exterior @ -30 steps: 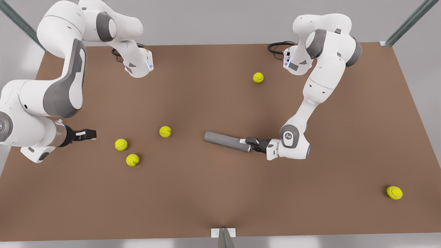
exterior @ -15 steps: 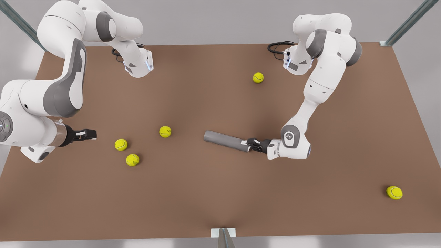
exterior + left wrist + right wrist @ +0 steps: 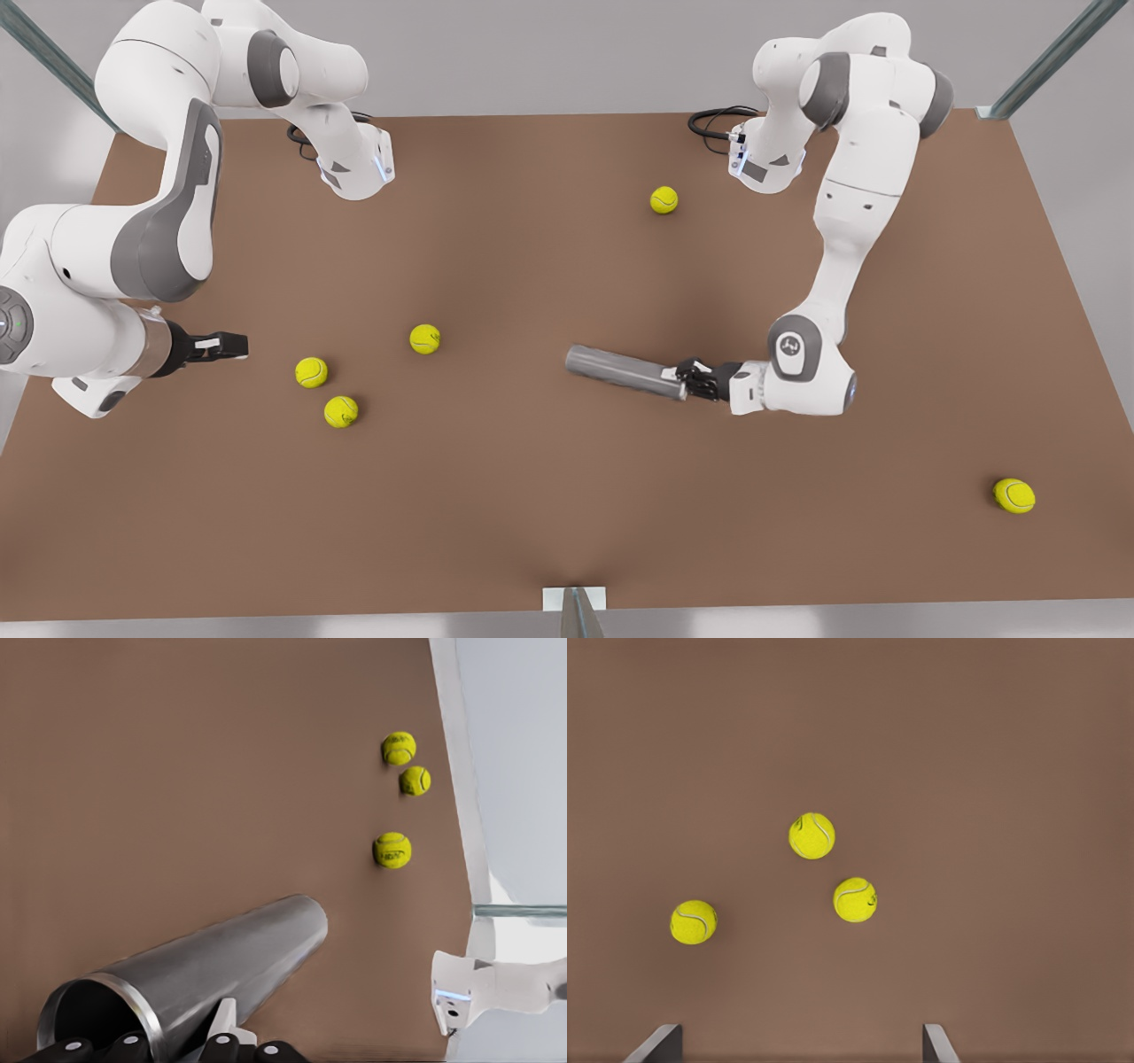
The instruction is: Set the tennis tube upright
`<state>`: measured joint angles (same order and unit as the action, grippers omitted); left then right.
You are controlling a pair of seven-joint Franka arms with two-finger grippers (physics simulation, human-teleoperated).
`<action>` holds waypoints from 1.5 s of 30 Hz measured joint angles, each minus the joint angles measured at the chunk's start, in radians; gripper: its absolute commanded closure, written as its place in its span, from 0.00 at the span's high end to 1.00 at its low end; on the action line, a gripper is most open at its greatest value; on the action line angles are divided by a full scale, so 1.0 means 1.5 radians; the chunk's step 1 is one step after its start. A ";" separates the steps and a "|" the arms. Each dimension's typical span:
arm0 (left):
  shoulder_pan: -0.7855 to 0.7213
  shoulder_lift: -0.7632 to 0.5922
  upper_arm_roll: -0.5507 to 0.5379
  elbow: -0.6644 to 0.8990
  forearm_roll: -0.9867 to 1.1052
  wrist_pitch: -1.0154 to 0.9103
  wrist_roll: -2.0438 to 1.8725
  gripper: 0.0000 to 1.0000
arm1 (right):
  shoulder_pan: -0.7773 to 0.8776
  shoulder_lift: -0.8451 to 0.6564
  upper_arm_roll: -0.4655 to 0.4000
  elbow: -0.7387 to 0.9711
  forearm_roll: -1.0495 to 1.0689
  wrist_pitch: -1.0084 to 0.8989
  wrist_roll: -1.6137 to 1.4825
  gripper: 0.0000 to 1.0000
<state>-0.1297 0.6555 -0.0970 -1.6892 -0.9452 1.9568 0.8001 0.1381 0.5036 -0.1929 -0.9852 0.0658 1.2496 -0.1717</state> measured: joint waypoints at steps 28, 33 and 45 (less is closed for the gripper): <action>0.005 -0.183 0.158 0.088 0.400 -0.136 -0.053 0.21 | 0.000 -0.001 -0.003 0.002 -0.001 0.001 0.003 1.00; 0.006 -0.177 0.161 0.088 0.450 -0.090 -0.061 0.21 | 0.000 0.000 -0.003 0.002 -0.001 0.001 0.003 1.00; 0.005 -0.149 0.161 0.086 0.542 -0.021 -0.112 1.00 | 0.000 -0.001 -0.004 0.005 -0.001 0.001 0.004 1.00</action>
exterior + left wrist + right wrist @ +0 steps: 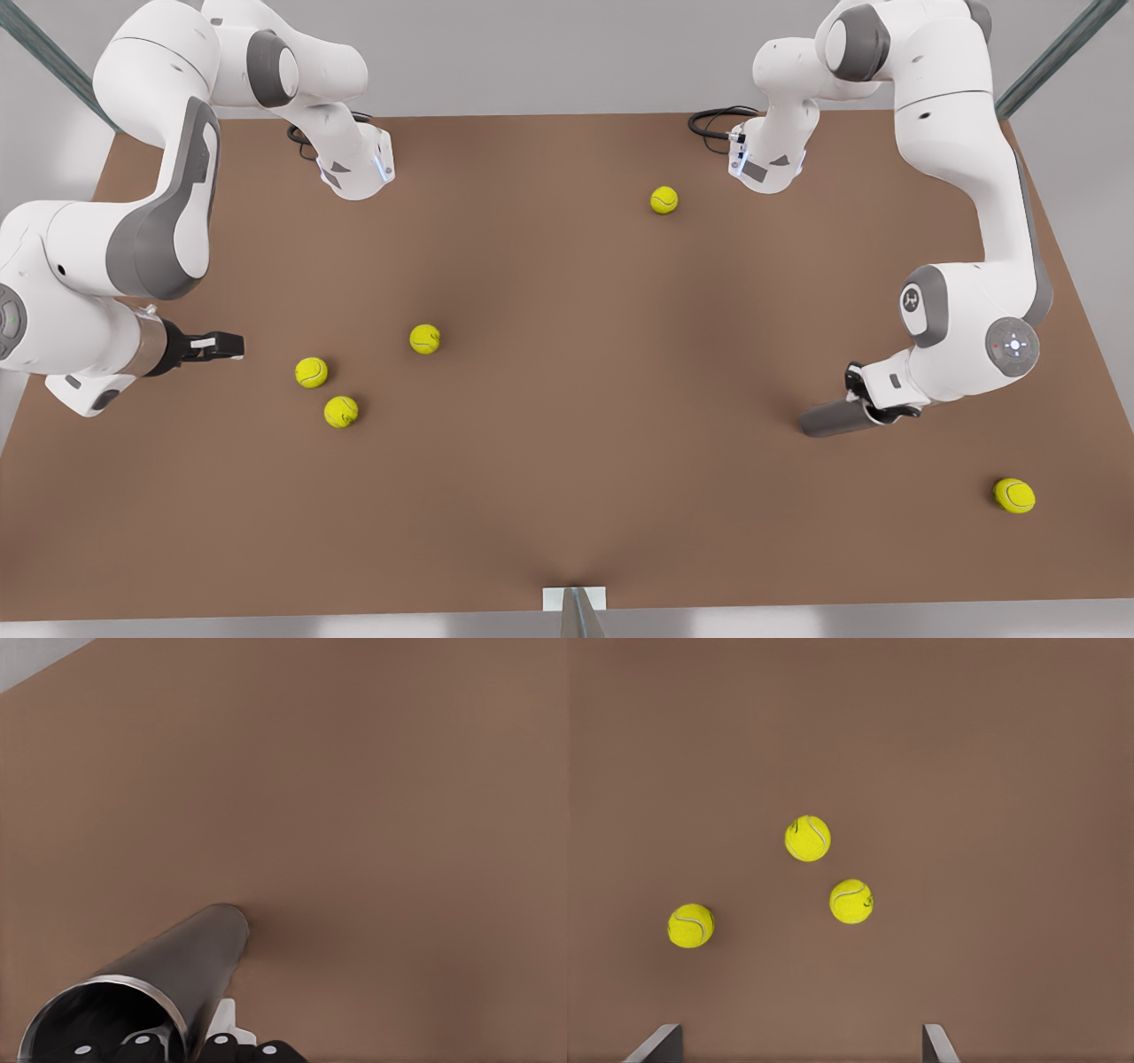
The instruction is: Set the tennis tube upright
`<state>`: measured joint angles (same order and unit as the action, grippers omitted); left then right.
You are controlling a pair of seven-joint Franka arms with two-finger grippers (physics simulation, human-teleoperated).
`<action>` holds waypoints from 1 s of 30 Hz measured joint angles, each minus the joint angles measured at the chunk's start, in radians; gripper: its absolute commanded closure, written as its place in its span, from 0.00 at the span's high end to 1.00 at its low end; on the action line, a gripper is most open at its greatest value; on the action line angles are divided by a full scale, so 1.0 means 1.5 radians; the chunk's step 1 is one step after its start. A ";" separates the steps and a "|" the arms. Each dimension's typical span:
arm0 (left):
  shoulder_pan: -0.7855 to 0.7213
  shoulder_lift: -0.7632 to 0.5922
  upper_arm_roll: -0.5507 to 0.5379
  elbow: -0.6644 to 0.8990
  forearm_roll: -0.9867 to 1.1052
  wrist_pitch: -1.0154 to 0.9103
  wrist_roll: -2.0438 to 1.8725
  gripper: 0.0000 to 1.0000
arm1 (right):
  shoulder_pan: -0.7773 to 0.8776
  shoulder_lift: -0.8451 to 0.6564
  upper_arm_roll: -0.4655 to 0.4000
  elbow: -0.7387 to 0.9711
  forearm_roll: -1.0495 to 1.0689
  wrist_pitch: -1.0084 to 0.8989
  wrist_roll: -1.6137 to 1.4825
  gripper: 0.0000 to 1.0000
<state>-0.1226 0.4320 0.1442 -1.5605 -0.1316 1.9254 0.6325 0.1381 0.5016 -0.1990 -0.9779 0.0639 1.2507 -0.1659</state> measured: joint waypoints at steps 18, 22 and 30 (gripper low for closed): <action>0.000 -0.002 0.000 0.001 0.011 0.013 -0.035 1.00 | -0.025 -0.004 0.000 0.003 0.004 0.004 0.004 1.00; 0.001 -0.008 0.002 0.001 0.012 0.013 -0.041 1.00 | -0.023 -0.005 -0.002 0.005 0.004 0.005 0.005 1.00; 0.025 -0.063 -0.011 0.152 0.013 -0.122 -0.114 1.00 | -0.022 -0.005 -0.002 0.006 0.004 0.007 0.006 1.00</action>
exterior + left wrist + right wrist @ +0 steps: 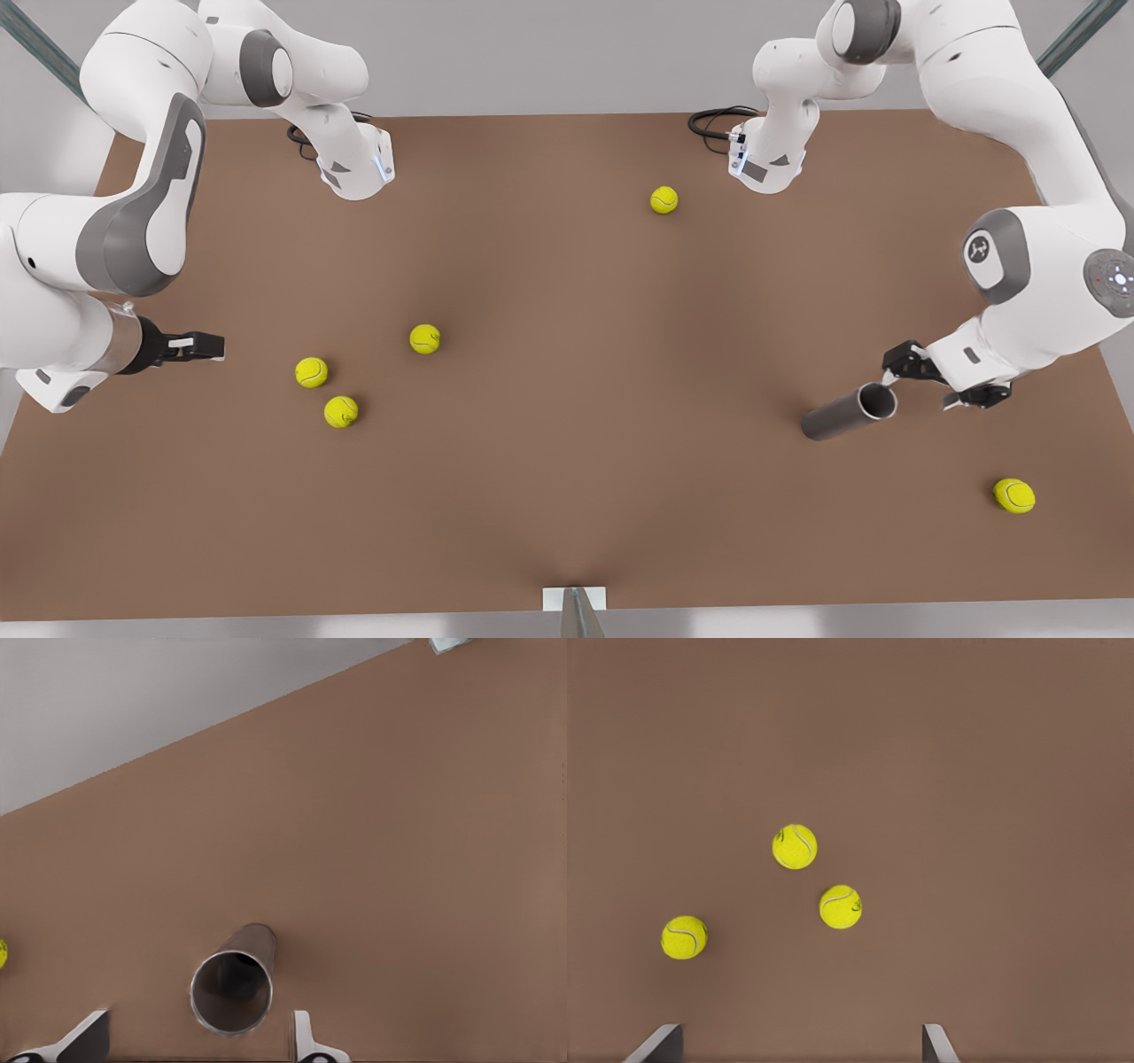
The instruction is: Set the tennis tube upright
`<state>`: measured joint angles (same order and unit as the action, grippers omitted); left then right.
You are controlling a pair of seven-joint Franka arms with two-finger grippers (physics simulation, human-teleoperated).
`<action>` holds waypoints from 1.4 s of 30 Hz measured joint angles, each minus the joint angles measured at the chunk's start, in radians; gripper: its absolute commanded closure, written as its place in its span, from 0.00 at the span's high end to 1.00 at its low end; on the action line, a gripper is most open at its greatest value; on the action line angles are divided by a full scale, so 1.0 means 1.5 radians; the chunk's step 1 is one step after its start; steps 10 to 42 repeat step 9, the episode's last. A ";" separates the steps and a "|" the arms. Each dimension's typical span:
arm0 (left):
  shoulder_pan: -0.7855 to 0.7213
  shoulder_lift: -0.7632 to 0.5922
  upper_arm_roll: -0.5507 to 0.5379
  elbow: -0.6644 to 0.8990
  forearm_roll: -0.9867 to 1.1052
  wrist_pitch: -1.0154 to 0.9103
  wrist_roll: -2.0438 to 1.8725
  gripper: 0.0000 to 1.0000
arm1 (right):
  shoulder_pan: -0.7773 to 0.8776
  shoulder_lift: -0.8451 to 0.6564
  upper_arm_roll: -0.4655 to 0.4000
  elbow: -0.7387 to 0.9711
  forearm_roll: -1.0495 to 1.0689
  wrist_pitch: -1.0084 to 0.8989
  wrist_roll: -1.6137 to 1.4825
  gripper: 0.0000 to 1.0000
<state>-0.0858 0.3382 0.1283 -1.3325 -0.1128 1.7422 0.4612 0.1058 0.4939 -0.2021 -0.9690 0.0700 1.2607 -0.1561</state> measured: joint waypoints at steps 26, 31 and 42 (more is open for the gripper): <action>0.008 -0.098 -0.032 -0.039 0.048 -0.147 -0.138 1.00 | -0.002 0.000 0.000 -0.001 0.000 0.000 0.001 1.00; 0.008 -0.098 -0.032 -0.039 0.048 -0.147 -0.138 1.00 | -0.002 0.000 0.000 -0.001 0.000 0.000 0.001 1.00; 0.008 -0.098 -0.032 -0.039 0.048 -0.147 -0.138 1.00 | -0.002 0.000 0.000 -0.001 0.000 0.000 0.001 1.00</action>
